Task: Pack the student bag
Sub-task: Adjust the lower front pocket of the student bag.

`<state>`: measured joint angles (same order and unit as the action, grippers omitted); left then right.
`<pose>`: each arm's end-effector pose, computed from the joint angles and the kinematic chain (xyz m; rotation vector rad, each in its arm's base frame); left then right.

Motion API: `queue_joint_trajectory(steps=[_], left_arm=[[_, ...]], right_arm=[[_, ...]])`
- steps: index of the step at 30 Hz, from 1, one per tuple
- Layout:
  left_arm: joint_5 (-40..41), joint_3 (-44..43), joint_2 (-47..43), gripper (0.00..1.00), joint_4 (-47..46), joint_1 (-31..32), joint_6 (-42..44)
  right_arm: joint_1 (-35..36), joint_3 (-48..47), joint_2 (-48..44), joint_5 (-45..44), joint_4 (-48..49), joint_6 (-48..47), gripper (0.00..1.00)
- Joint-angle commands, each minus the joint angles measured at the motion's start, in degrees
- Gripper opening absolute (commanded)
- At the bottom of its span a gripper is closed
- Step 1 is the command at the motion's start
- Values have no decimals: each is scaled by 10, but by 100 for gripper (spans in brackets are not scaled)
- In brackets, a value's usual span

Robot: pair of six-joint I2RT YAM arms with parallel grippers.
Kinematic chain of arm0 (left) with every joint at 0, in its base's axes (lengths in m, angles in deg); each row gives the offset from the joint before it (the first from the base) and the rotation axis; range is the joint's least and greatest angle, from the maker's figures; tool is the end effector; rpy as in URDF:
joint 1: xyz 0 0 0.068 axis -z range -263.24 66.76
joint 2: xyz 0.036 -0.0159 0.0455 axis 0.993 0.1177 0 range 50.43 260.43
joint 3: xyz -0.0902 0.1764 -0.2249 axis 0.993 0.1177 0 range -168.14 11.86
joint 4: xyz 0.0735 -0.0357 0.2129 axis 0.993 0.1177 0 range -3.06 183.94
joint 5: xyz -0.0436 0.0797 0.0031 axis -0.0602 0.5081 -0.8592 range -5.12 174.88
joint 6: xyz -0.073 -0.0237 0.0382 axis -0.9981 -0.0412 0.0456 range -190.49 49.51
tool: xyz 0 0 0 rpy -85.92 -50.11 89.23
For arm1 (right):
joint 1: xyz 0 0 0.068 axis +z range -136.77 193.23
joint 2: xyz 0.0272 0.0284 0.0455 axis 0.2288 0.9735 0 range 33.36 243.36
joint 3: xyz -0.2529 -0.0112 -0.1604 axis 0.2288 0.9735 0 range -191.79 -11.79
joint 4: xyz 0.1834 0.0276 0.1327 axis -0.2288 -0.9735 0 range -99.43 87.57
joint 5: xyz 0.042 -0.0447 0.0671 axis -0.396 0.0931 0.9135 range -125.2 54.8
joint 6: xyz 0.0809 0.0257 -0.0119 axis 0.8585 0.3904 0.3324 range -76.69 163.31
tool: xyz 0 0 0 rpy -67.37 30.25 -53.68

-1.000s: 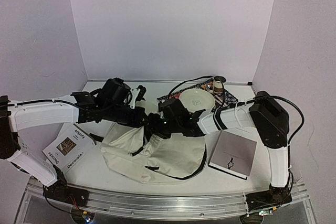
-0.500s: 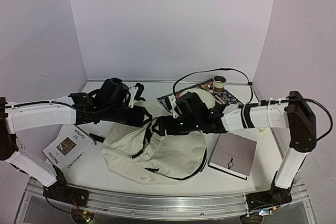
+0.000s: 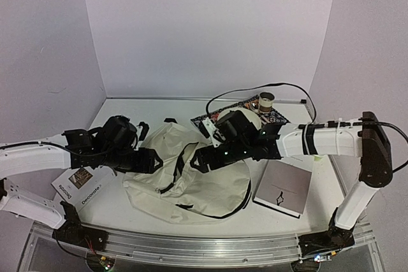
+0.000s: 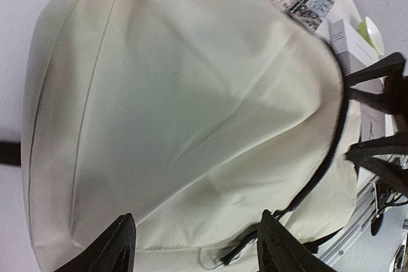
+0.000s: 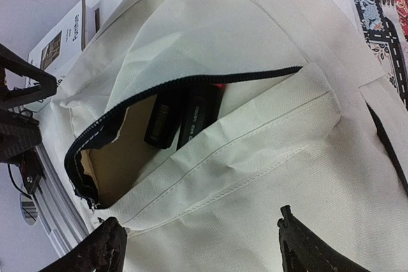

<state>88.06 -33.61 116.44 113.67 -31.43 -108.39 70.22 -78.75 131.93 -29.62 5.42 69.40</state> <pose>0.1389 -0.1700 0.2530 0.2760 2.4857 -0.6408 0.2168 0.3473 0.2835 -0.6343 2.0392 1.0016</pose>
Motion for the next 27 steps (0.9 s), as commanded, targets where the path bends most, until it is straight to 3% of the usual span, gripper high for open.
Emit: queue_joint_trajectory(steps=[1, 14, 27], left_arm=[[-1, 40, -41, 67, 37, 1, -79], [-26, 69, -51, 69, 67, 2, -106], [-16, 99, -55, 71, 68, 2, -153]], right_arm=[[7, -63, -9, 1, -24, -12, 85], [7, -233, 124, -55, -99, -52, 90], [7, -144, 162, -152, -140, -65, 86]])
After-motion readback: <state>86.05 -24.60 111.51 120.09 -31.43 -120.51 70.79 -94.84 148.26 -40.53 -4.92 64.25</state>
